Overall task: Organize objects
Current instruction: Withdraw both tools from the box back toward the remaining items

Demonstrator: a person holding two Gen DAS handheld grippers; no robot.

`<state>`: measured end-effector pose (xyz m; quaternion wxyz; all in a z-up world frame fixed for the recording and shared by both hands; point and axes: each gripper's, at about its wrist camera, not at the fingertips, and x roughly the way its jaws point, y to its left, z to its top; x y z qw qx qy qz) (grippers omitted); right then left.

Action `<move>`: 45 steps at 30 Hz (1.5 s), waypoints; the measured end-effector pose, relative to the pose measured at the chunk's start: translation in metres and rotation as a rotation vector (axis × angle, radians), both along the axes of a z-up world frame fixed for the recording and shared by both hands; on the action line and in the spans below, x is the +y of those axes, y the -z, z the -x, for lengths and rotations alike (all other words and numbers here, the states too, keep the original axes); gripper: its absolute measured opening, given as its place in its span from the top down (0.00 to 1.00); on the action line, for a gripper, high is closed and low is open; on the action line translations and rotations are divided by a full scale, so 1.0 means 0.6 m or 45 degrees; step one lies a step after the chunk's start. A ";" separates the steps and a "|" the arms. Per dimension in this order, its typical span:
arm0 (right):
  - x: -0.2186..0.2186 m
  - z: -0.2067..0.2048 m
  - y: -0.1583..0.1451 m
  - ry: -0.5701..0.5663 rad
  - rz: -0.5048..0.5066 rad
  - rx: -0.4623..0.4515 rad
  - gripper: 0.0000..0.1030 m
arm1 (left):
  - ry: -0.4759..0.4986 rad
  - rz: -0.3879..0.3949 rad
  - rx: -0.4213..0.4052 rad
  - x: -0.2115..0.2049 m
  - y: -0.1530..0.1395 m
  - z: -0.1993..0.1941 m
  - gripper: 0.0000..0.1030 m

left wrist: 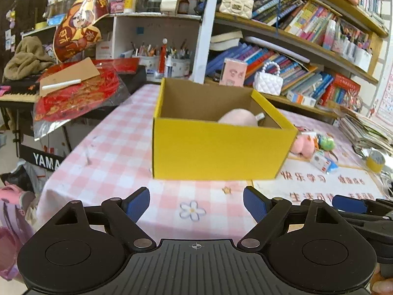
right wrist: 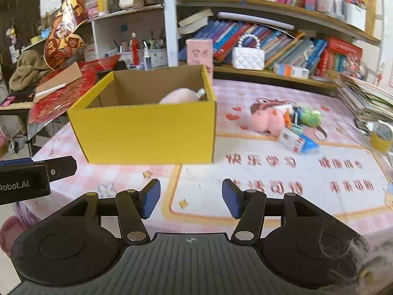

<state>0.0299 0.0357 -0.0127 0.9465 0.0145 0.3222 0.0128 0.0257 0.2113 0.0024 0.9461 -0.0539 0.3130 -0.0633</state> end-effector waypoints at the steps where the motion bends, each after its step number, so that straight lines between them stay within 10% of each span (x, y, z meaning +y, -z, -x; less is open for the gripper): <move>1: -0.002 0.008 0.002 0.012 -0.002 0.003 0.47 | 0.007 0.001 0.004 -0.003 0.002 0.004 0.17; 22: -0.084 0.046 0.023 0.188 -0.064 0.078 0.43 | 0.178 -0.040 0.056 -0.103 0.020 0.007 0.17; 45: -0.364 -0.073 0.034 0.277 -0.045 0.140 0.41 | 0.266 -0.061 0.129 -0.382 0.036 -0.140 0.16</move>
